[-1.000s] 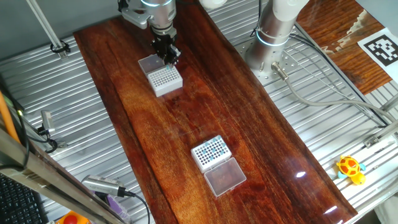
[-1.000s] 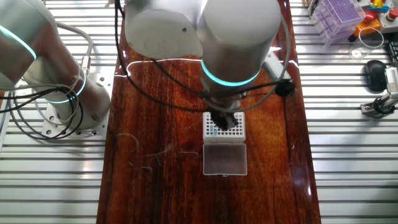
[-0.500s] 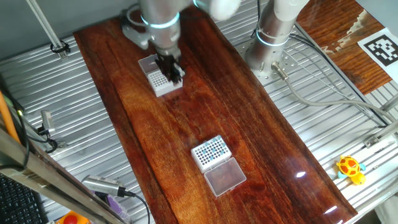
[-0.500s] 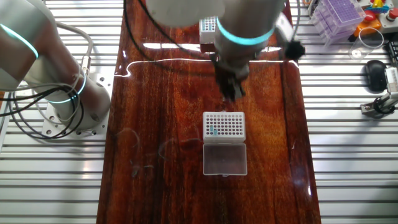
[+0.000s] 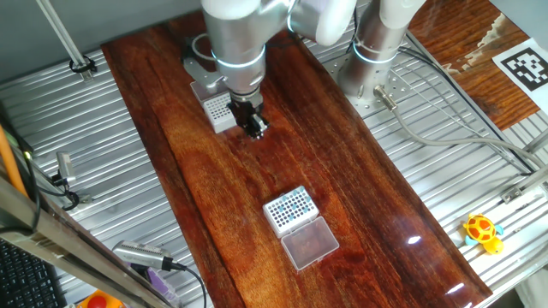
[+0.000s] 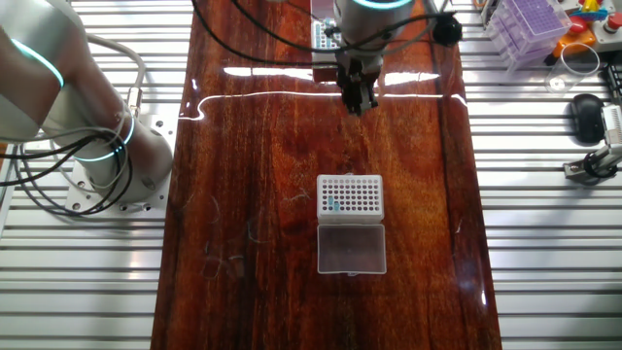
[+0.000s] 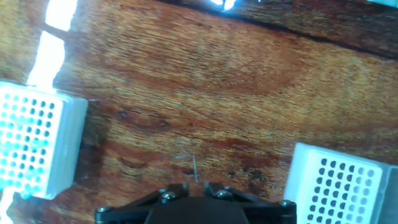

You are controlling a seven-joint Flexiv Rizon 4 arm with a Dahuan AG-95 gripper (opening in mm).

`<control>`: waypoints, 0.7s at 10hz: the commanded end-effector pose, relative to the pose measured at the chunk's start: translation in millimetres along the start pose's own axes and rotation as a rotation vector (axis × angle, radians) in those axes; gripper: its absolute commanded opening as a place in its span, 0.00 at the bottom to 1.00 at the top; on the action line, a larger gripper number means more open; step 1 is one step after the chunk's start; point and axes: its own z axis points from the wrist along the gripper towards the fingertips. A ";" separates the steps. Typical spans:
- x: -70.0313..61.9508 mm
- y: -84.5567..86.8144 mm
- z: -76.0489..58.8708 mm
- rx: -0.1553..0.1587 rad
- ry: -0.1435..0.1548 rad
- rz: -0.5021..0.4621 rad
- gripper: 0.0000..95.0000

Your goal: Transfer all medium pipette tips from one holder to another

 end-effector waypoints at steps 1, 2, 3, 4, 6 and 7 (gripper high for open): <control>0.9 0.2 -1.4 -0.015 0.043 -0.190 0.00; 2.6 -0.4 -2.8 -0.019 0.043 -0.211 0.00; 1.1 7.7 -2.1 -0.026 0.040 -0.211 0.00; -8.7 45.0 5.7 -0.035 0.030 -0.164 0.00; -29.1 116.8 18.5 -0.019 0.025 -0.055 0.20; -33.6 142.8 22.3 -0.016 0.018 -0.015 0.20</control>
